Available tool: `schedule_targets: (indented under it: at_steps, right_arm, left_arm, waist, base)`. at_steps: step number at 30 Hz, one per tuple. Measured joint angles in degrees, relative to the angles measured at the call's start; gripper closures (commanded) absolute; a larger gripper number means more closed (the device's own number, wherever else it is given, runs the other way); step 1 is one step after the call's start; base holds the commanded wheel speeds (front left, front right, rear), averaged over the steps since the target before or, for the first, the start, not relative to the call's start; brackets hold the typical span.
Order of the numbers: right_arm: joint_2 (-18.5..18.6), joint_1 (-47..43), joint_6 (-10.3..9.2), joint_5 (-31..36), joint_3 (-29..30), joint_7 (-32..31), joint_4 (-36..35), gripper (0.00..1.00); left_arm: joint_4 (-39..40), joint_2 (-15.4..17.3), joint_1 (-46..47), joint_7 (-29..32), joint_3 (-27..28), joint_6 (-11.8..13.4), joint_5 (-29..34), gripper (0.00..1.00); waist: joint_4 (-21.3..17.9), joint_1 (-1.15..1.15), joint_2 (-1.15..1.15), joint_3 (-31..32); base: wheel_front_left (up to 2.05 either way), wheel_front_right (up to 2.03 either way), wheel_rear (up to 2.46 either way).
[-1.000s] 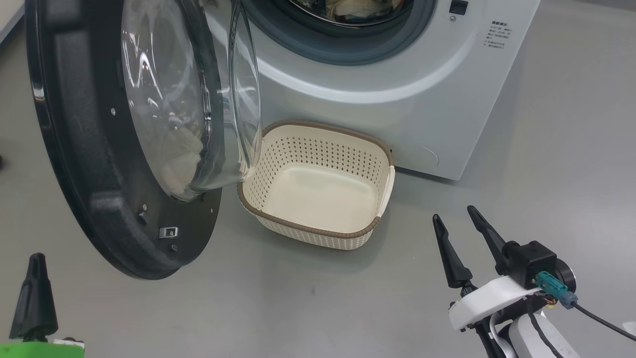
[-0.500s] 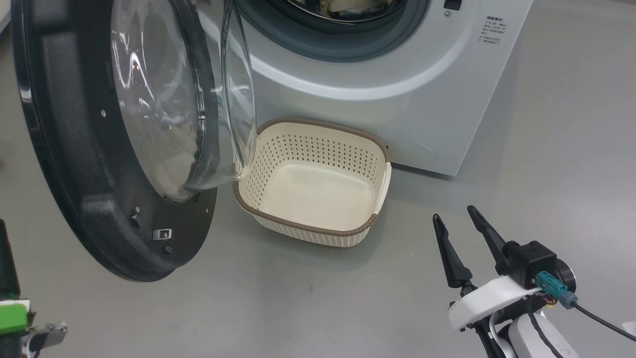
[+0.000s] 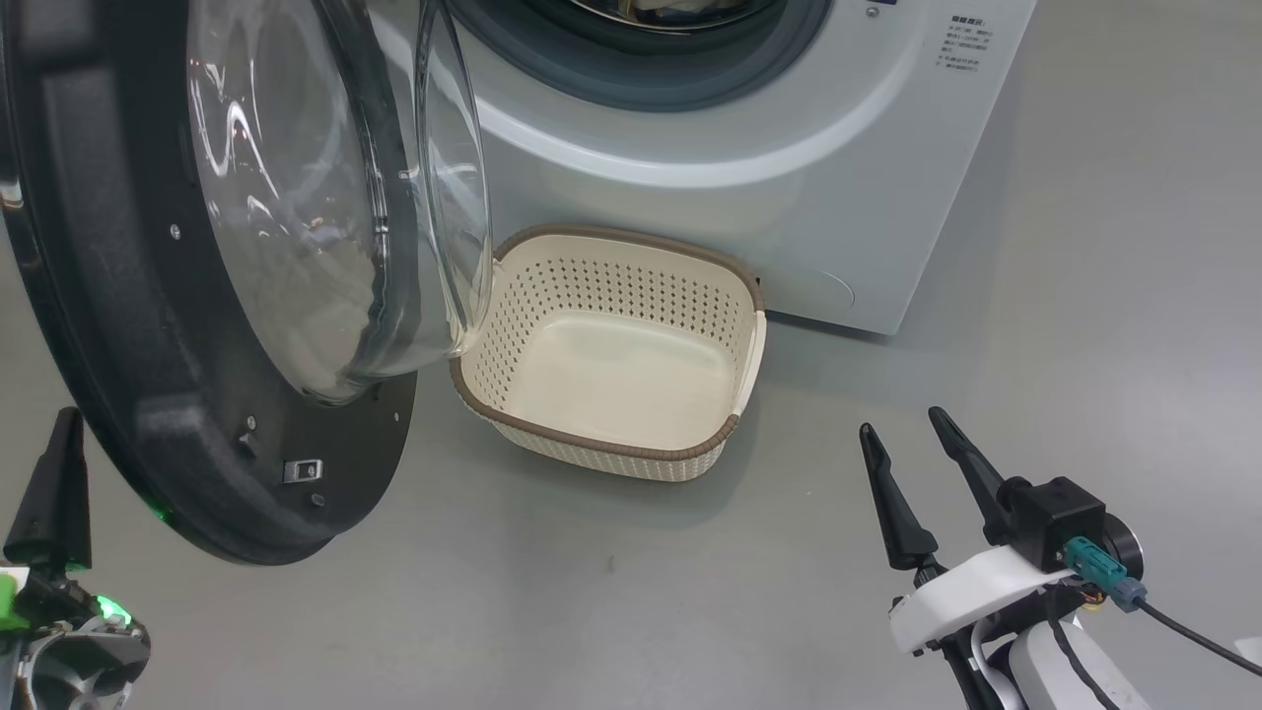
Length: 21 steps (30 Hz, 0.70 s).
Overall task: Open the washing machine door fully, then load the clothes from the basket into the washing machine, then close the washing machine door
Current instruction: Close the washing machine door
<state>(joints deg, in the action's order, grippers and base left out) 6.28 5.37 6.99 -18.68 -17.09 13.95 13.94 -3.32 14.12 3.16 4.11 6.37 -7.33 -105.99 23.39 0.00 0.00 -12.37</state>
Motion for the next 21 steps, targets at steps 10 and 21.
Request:
schedule_targets:
  at_steps: [10,21]
  right_arm:
    - [0.01,0.03,0.0,-0.55,0.04,0.0,0.07,0.0]
    - [-0.05,0.19,0.0,-1.04,-0.37,0.0,0.41,0.0]
  left_arm:
    - [-1.26,0.2,0.42,10.33,0.3,0.0,-7.16,1.0]
    - [-0.65,-0.1,0.25,20.72,0.53,0.0,-14.26,1.0]
  waist:
    - [-0.57,0.0,0.0,-0.44]
    - [-1.43,0.0,0.0,-0.68]
  base:
    - [0.0,0.0,0.0]
    - [0.0,0.0,0.0]
